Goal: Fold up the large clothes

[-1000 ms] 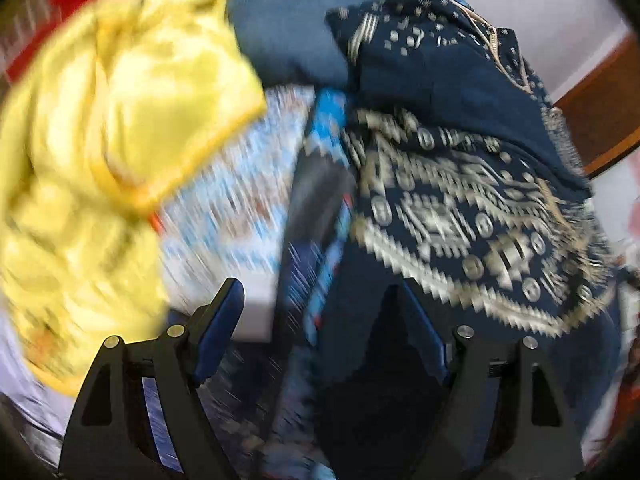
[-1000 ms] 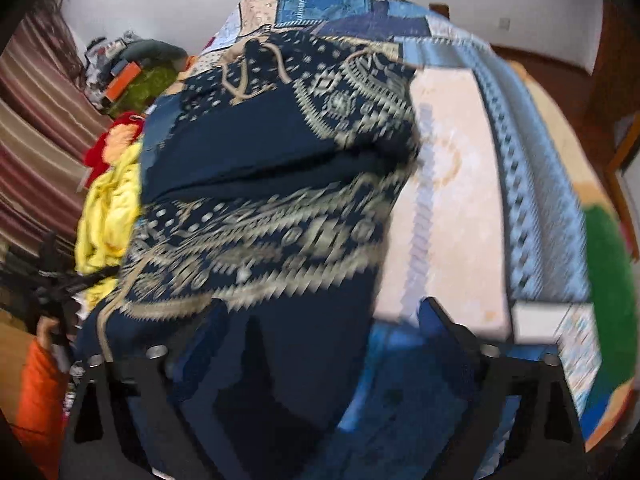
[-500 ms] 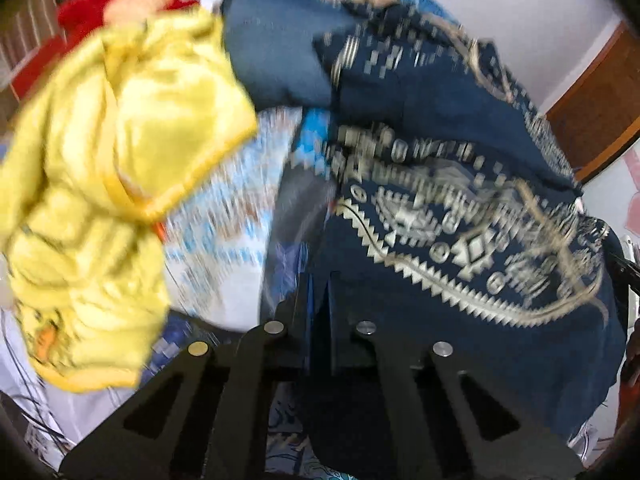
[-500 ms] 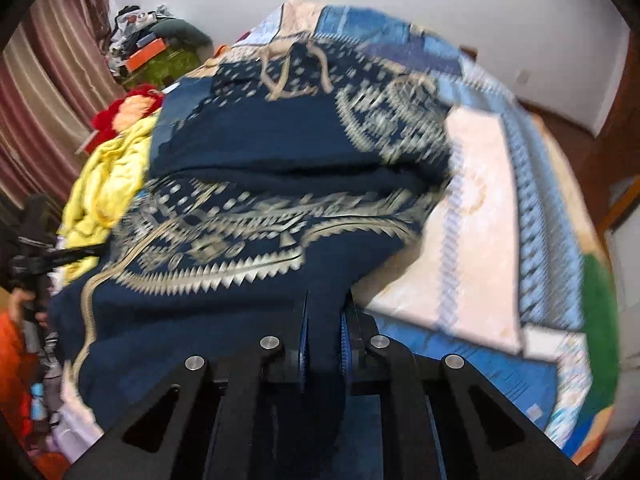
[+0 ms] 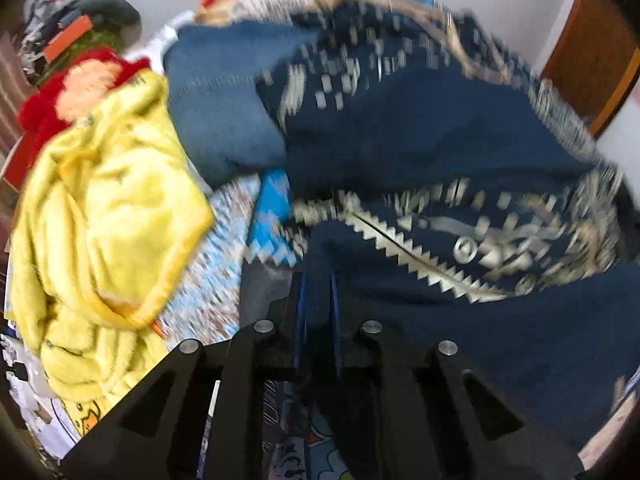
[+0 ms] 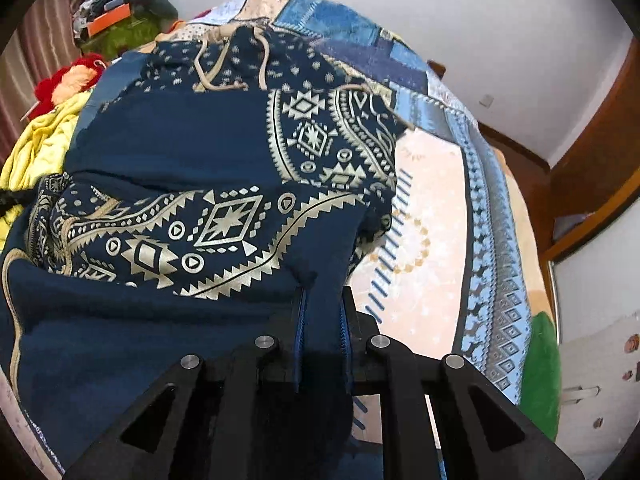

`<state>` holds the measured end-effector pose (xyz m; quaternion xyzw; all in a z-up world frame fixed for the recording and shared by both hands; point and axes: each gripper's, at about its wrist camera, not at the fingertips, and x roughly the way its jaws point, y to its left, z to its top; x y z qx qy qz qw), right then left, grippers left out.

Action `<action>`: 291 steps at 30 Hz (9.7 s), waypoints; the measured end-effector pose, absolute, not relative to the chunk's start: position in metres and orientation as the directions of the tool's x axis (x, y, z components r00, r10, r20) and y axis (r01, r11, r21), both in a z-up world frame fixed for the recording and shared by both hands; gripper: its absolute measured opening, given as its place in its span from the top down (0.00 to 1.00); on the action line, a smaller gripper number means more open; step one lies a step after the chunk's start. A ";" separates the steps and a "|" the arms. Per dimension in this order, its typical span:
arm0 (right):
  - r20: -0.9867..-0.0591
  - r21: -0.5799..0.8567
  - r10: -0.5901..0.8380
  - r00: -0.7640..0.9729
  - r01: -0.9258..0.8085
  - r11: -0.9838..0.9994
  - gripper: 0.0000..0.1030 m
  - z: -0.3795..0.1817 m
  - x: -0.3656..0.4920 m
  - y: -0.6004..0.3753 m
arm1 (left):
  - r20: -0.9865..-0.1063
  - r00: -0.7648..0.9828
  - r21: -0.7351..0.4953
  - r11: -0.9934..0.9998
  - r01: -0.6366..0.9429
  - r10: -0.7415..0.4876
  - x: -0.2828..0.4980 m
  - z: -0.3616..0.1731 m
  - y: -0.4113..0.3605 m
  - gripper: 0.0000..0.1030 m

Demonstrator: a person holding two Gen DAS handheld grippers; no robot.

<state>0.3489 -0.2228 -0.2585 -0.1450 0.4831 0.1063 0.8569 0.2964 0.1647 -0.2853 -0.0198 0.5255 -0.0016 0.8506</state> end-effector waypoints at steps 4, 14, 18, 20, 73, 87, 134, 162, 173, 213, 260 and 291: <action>-0.870 -0.161 0.029 0.492 -0.339 0.927 0.89 -0.254 0.337 -0.229 | -0.914 0.404 -0.030 0.999 -0.014 -0.022 0.281 -0.297 0.166 0.76; -0.870 -0.026 0.092 0.485 -0.231 0.973 0.19 -0.225 0.292 -0.277 | -0.866 0.486 -0.218 0.964 -0.153 -0.118 0.219 -0.257 0.219 0.39; -0.855 0.172 0.273 0.441 -0.256 0.951 0.19 -0.218 0.265 -0.275 | -0.855 0.465 -0.346 0.922 -0.177 -0.232 0.202 -0.272 0.218 0.39; -0.855 0.246 0.334 0.397 -0.258 0.934 0.19 -0.227 0.255 -0.268 | -0.850 0.441 -0.405 0.893 -0.195 -0.289 0.195 -0.284 0.212 0.39; -0.710 0.173 0.294 0.640 -0.247 0.954 0.89 -0.184 0.535 -0.201 | -0.726 0.688 -0.207 0.961 -0.183 -0.025 0.451 -0.195 0.187 0.89; -0.760 0.112 0.223 0.611 -0.215 0.970 0.89 -0.242 0.590 -0.216 | -0.817 0.577 -0.181 0.953 -0.244 -0.007 0.507 -0.270 0.198 0.88; -0.773 0.039 0.219 0.596 -0.301 0.953 0.88 -0.199 0.619 -0.129 | -0.770 0.618 0.041 0.978 -0.203 0.160 0.551 -0.196 0.199 0.31; -0.840 -0.105 0.174 0.513 -0.469 0.877 0.88 -0.242 0.718 -0.016 | -0.839 0.496 -0.390 0.882 -0.265 -0.222 0.669 -0.287 0.224 0.74; -0.831 0.102 0.311 0.461 -0.424 0.900 0.88 -0.224 0.672 -0.077 | -0.717 0.696 -0.042 0.996 -0.075 0.022 0.642 -0.167 0.161 0.91; -0.810 -0.274 -0.042 0.585 -0.314 0.909 0.89 -0.271 0.470 -0.180 | -0.780 0.613 -0.065 0.990 0.125 -0.128 0.424 -0.195 0.117 0.35; -0.774 0.095 0.247 0.582 -0.280 0.955 0.95 -0.213 0.697 -0.081 | -0.808 0.533 -0.266 0.963 0.051 -0.251 0.627 -0.199 0.137 0.89; -0.719 0.125 0.335 0.609 -0.361 0.924 0.94 -0.160 0.457 -0.199 | -0.811 0.486 -0.017 0.843 0.537 -0.326 0.383 -0.225 -0.017 0.88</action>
